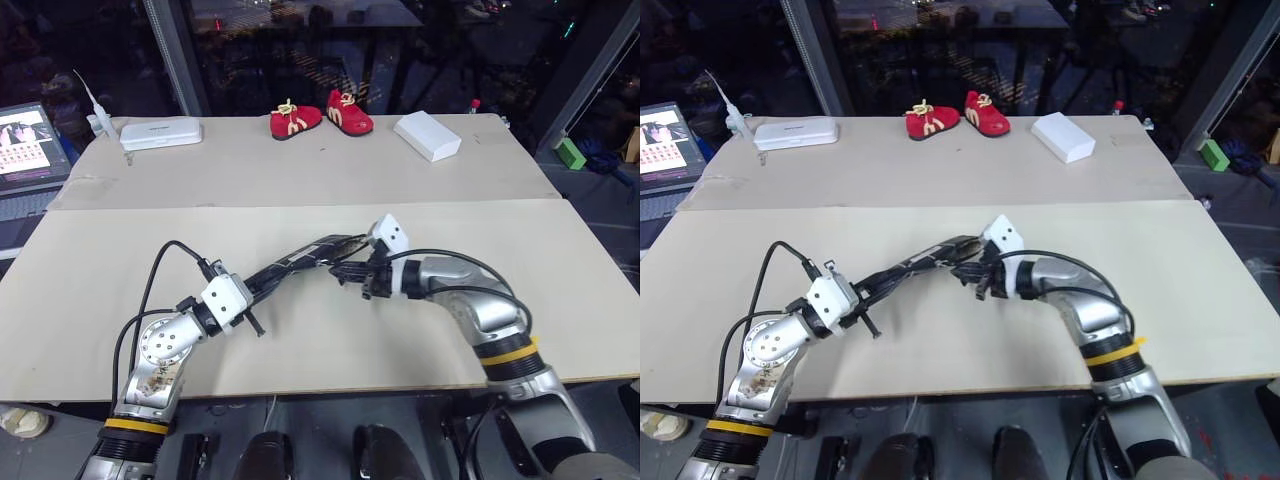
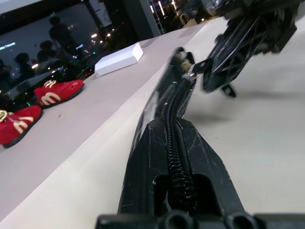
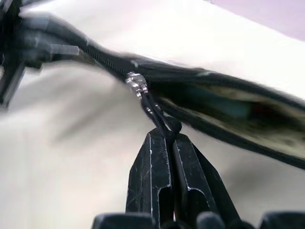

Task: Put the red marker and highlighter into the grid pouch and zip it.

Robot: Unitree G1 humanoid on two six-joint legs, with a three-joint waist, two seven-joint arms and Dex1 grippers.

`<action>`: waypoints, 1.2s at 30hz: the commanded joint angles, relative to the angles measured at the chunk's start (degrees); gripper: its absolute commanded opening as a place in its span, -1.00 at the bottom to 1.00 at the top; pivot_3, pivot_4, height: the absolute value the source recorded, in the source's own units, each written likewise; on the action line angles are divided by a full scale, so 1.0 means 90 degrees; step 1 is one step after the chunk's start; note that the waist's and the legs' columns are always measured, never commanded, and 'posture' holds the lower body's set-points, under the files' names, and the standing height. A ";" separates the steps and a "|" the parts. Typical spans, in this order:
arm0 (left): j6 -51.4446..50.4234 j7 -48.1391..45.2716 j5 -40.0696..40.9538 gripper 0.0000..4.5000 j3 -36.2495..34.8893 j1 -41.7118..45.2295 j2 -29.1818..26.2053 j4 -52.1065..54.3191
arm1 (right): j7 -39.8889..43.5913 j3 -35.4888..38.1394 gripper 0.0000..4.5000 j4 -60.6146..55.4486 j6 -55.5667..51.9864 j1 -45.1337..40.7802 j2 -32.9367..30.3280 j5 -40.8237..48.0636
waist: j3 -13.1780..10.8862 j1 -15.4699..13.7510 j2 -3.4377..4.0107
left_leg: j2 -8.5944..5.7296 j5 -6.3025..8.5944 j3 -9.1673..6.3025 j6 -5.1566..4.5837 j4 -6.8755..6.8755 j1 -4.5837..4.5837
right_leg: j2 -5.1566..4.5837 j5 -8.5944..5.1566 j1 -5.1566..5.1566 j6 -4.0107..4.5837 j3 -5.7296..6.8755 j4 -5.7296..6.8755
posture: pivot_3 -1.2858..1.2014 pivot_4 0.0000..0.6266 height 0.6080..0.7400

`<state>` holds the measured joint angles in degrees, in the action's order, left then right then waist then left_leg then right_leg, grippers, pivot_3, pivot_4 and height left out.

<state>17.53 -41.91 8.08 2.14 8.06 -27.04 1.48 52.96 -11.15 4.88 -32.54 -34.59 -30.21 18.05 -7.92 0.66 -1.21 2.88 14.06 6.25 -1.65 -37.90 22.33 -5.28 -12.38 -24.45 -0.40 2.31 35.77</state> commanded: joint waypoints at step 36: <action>0.0788 -0.1048 0.0171 -1.00 0.0472 0.0909 -0.0088 -0.0462 | 0.1637 0.2548 0.23 -0.0965 -0.0361 0.1289 -0.1437 0.1818 | -0.0002 -0.0117 -0.0003 | -0.0001 0.0003 -0.0002 -0.0004 0.0002 0.0001 | 0.0002 0.0000 0.0004 -0.0001 -0.0003 -0.0014 | 0.03 -0.52 1.00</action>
<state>21.68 -49.01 8.24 6.00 15.02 -27.19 -2.41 66.32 8.19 1.32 -36.12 -24.75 -41.85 30.98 -7.94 -0.39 -1.24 2.85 14.09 6.21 -1.69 -37.89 22.37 -5.27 -12.39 -24.41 -0.41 2.28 35.65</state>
